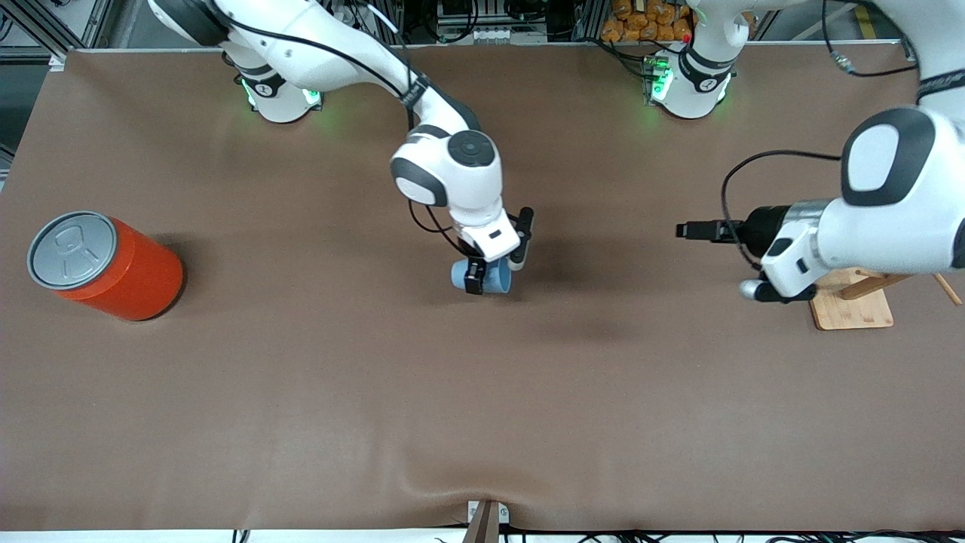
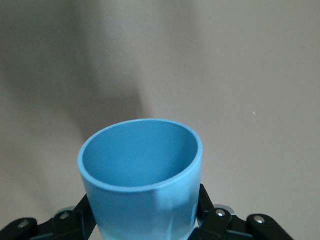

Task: Flip cup
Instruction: 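Lift the cup with the right gripper while the left gripper approaches, then lower the cup onto its side and open the right gripper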

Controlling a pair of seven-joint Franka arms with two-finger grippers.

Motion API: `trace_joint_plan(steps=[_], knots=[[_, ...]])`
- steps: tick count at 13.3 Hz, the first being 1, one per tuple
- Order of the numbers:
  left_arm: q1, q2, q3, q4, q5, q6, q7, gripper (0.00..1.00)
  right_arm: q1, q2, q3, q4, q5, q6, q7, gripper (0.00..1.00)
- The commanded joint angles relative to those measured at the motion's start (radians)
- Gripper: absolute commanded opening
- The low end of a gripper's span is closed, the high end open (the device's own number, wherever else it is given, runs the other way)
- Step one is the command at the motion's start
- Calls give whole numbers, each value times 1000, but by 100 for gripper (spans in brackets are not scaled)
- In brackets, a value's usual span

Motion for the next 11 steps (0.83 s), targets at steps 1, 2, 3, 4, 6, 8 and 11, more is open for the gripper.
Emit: trace_joint_plan(steps=[1,2,3,4,6,8,11], knots=[[0,75,-2,21,-77,18,-7,100,125,91,-106,86,-61,32,87,49],[-1,103,-2,21,-106,35,-5,100,152,102,-134,86,-61,55,101,52],[-3,130,-2,21,-137,42,-4,100,165,108,-146,86,-61,63,102,59],[-12,156,-2,21,-160,47,4,100,168,110,-147,86,-60,63,116,100],[-14,190,-2,22,-169,65,10,100,165,105,-145,89,-58,60,142,100],[-17,201,-2,22,-189,73,9,100,150,85,-140,129,-37,40,139,100],[-18,221,-2,26,-278,85,10,100,111,18,-130,134,105,-33,138,100]])
